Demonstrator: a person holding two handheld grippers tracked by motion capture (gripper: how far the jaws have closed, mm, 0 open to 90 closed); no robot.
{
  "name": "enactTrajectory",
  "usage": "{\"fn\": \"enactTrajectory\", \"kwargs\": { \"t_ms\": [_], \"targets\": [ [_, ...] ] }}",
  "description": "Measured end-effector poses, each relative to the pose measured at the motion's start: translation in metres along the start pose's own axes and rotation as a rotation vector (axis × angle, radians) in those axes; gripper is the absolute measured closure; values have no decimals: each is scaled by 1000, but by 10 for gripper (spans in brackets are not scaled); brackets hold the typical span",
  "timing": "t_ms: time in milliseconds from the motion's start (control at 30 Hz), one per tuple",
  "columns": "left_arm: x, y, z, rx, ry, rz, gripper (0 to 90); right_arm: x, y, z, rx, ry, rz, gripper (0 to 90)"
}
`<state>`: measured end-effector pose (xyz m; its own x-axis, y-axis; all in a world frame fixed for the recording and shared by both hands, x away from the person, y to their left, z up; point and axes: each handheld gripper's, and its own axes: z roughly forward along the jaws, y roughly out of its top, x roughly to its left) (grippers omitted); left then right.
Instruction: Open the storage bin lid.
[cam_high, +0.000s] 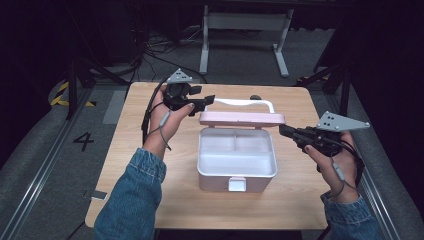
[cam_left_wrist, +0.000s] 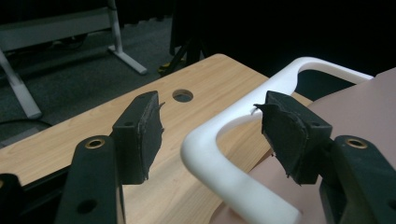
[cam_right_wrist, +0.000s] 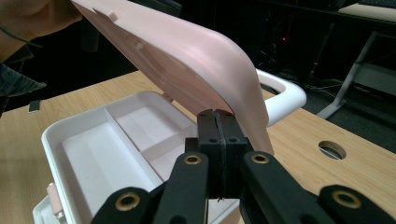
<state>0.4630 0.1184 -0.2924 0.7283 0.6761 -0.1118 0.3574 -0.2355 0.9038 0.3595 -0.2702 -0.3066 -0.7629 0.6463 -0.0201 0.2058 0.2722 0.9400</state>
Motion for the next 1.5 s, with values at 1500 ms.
{"fn": "enactTrajectory", "kwargs": {
  "t_ms": [1500],
  "targets": [
    [-18, -16, -34, -44, -30, 101, 334, -29, 19, 16, -31, -74, 58, 900]
  ]
}}
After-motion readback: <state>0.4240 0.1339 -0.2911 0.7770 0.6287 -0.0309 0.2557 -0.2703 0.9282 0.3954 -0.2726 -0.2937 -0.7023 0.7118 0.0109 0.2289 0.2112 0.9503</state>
